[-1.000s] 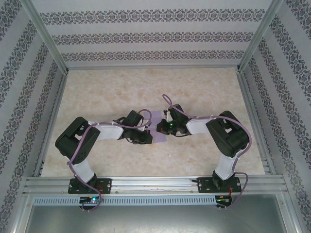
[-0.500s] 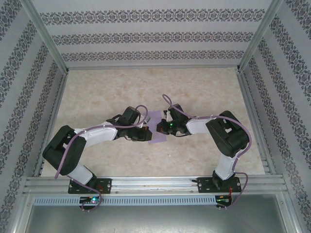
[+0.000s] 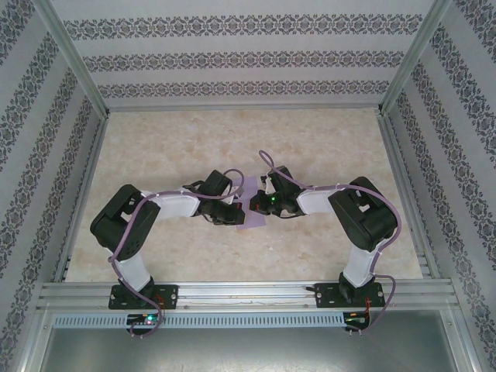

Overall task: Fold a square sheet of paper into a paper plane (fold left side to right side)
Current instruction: Fold the triangle a second time at the center of the table.

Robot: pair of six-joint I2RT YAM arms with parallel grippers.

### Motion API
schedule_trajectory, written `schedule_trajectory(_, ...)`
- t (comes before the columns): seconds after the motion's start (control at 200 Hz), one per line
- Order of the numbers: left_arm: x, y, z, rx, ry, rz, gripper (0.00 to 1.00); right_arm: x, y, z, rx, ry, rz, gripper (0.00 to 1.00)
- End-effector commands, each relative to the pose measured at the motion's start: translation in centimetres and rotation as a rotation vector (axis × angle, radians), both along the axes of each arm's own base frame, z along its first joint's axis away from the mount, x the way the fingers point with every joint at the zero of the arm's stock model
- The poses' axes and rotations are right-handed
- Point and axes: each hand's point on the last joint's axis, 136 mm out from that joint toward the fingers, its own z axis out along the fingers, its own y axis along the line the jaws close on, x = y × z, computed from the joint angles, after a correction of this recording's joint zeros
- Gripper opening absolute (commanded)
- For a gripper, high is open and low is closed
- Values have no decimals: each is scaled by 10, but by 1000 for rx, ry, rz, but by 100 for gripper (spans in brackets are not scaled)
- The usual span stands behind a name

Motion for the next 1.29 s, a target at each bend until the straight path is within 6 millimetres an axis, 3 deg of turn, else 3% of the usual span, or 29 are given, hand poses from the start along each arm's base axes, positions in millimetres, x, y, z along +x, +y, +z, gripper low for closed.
schedule_trajectory(0.0,4,9,-8,52,-15,7,0,-24,-23,-42,-152,109,-7,0)
schedule_trajectory(0.23,-4,15,-21,69,8,12,0,-22,-17,-34,-126,94,11,0)
schedule_trajectory(0.495,-16,24,-36,88,34,22,0,4,-2,21,-1,-23,38,0)
schedule_trajectory(0.62,-18,25,-38,89,37,23,0,14,-2,36,28,-56,38,0)
schedule_trajectory(0.829,-18,24,-36,86,33,19,0,19,0,29,31,-49,42,0)
schedule_trajectory(1.014,-16,22,-31,67,27,20,0,19,-4,11,-3,-16,23,0)
schedule_trajectory(1.289,-8,7,1,-12,-5,5,0,10,-19,-18,-52,59,-15,0)
